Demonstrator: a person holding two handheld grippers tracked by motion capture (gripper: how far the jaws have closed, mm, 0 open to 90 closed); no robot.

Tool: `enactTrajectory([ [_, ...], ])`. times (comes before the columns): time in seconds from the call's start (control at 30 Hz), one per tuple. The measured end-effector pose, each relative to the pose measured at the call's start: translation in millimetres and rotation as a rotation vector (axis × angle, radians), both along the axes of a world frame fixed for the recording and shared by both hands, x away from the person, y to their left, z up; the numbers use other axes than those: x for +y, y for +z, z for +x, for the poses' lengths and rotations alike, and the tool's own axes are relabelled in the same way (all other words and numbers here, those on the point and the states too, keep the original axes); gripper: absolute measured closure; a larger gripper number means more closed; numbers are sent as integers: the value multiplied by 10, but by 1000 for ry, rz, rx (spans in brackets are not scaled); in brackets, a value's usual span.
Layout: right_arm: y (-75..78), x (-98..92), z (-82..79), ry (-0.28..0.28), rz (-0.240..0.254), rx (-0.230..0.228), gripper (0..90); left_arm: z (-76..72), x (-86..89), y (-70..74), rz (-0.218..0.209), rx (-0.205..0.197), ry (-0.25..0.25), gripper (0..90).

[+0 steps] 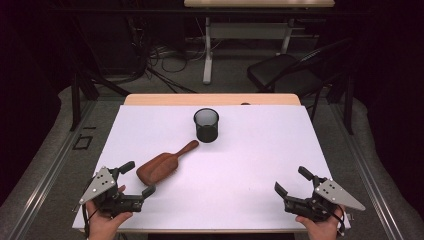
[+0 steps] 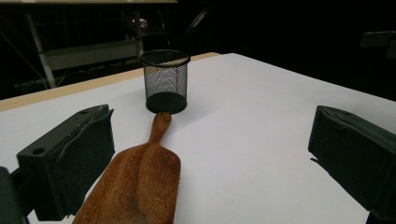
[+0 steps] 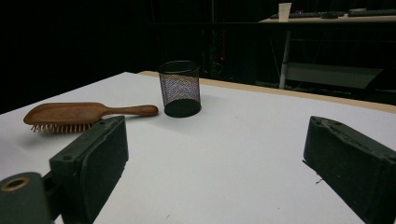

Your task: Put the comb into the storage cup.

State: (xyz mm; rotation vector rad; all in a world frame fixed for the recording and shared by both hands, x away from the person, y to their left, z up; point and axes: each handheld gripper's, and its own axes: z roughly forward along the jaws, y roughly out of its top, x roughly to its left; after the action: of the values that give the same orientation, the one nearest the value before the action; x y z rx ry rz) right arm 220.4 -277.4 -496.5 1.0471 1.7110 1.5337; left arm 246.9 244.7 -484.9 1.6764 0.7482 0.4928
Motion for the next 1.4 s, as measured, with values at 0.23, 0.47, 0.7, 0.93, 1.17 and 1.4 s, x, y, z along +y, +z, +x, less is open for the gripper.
enactTrajectory([
  [0.23,-22,3,58,3,12,11,70,46,15,-6,2,58,21,2],
  [0.47,-52,20,79,-17,6,29,104,129,-18,116,14,76,34,3],
  [0.7,-46,33,88,-25,7,29,109,313,-145,233,47,98,59,23],
  [0.93,-83,22,155,-30,8,43,136,493,-292,315,94,121,63,58],
  [1.17,-78,3,146,-34,10,45,138,644,-369,437,98,135,68,152],
  [1.4,-79,6,142,-37,17,50,138,759,-398,545,97,153,83,157],
])
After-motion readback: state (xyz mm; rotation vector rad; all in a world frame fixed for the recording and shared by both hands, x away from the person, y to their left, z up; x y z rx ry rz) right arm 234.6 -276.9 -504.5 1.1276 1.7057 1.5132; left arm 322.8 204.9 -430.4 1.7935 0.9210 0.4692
